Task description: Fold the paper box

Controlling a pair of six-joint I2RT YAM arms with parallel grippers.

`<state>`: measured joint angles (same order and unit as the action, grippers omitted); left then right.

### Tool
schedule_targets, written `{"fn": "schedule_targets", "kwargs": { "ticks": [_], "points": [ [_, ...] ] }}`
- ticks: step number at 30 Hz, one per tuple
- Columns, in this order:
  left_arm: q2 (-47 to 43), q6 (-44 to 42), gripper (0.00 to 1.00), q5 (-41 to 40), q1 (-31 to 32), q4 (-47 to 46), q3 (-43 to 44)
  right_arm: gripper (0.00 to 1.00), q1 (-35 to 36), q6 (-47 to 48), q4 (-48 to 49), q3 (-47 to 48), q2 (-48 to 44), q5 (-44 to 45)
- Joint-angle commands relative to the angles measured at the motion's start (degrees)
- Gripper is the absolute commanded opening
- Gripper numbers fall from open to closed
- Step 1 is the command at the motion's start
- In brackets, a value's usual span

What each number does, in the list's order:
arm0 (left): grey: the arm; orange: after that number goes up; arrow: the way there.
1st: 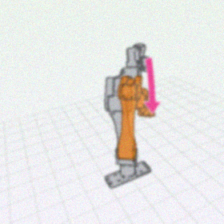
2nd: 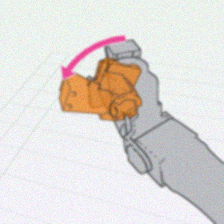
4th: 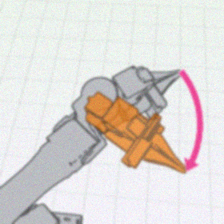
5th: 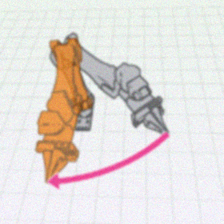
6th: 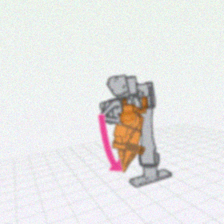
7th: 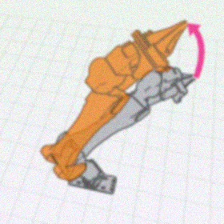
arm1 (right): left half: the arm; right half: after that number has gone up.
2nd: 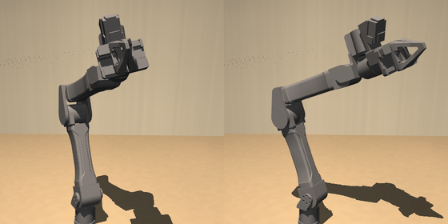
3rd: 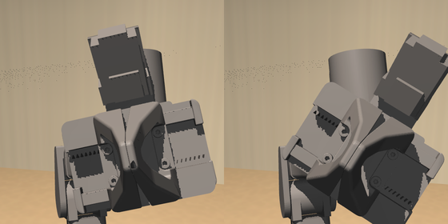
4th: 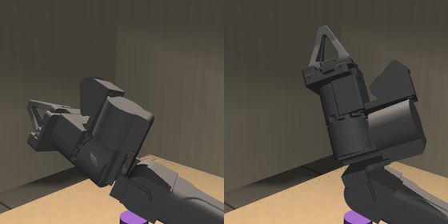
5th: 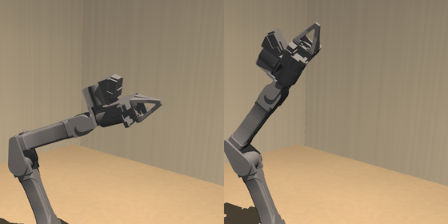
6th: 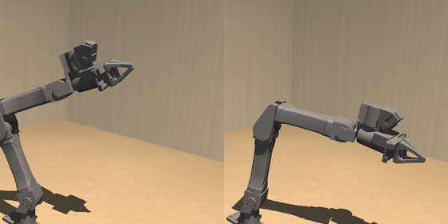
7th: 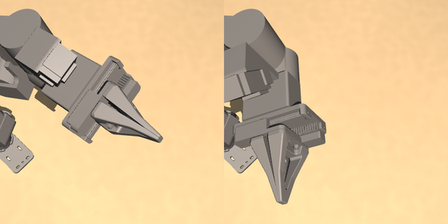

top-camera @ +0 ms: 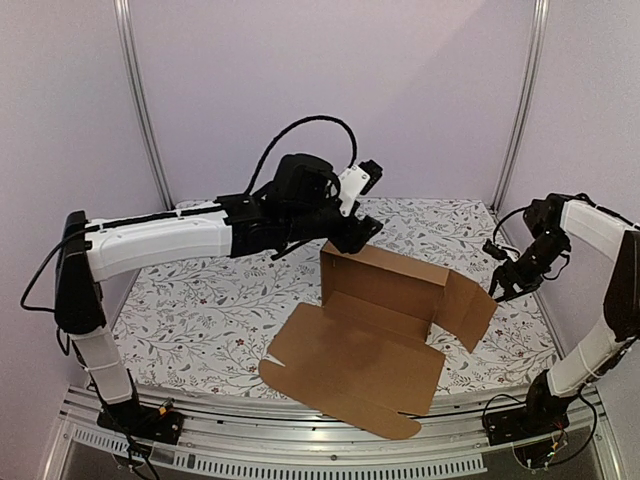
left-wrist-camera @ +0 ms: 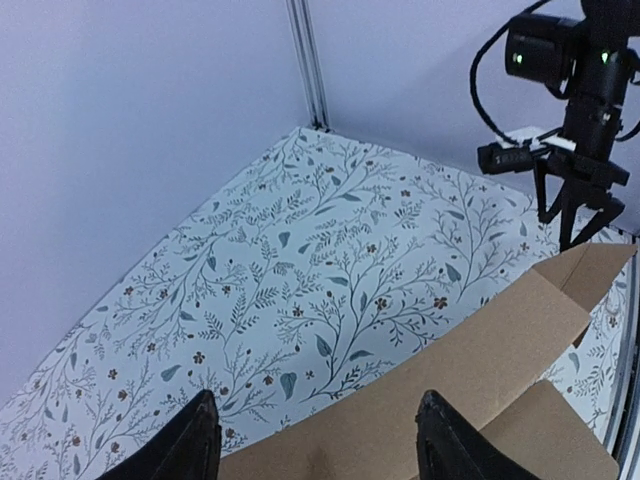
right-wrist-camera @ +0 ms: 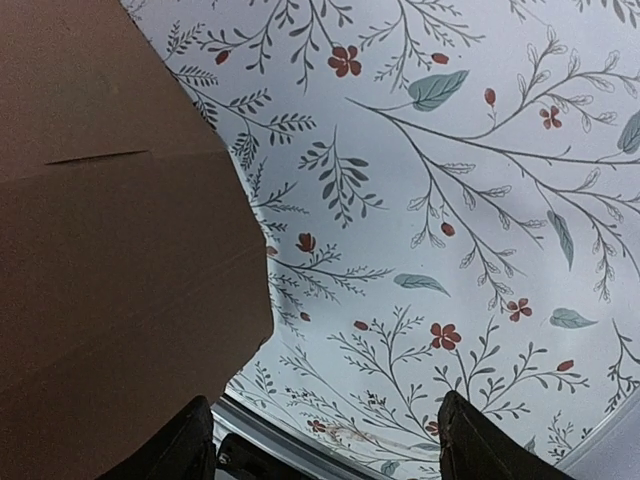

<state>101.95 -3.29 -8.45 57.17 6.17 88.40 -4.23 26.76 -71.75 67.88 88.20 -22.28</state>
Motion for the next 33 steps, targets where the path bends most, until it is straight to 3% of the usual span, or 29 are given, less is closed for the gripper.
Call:
{"fn": "schedule_targets", "kwargs": {
  "ticks": [1,4,7,13,23,25,29,33],
  "points": [
    [7.95,-2.36,0.67,5.44,-2.65,13.63,6.58,0.75,0.30,0.31,1.92,-1.87,-4.94,1.86],
    [10.93,-2.37,0.67,7.30,-4.59,14.91,9.56,0.76,3.49,1.68,-0.14,-0.85,-7.27,1.23],
    [11.47,-1.33,0.66,10.14,-7.12,15.77,10.37,0.77,11.37,2.65,-2.63,0.47,-6.27,3.22],
    [7.62,1.34,0.64,10.69,-10.17,16.09,4.64,0.78,22.41,-1.22,-2.12,4.74,-0.38,1.32],
    [-4.05,4.74,0.62,8.63,-13.03,15.59,-8.95,0.80,28.06,-2.44,-6.84,28.95,19.20,-5.38],
    [-6.61,4.55,0.61,4.72,-12.92,15.94,-10.48,0.80,29.86,-2.21,-7.97,34.01,23.16,-5.28],
    [-19.12,-6.18,0.64,9.40,-9.88,10.61,-17.25,0.80,29.90,-2.08,-10.76,42.75,29.61,-4.87],
    [-20.76,-17.07,0.64,12.18,-5.55,19.27,-14.67,0.80,28.28,-1.57,-11.27,43.26,28.25,-4.11]
  ]
}}
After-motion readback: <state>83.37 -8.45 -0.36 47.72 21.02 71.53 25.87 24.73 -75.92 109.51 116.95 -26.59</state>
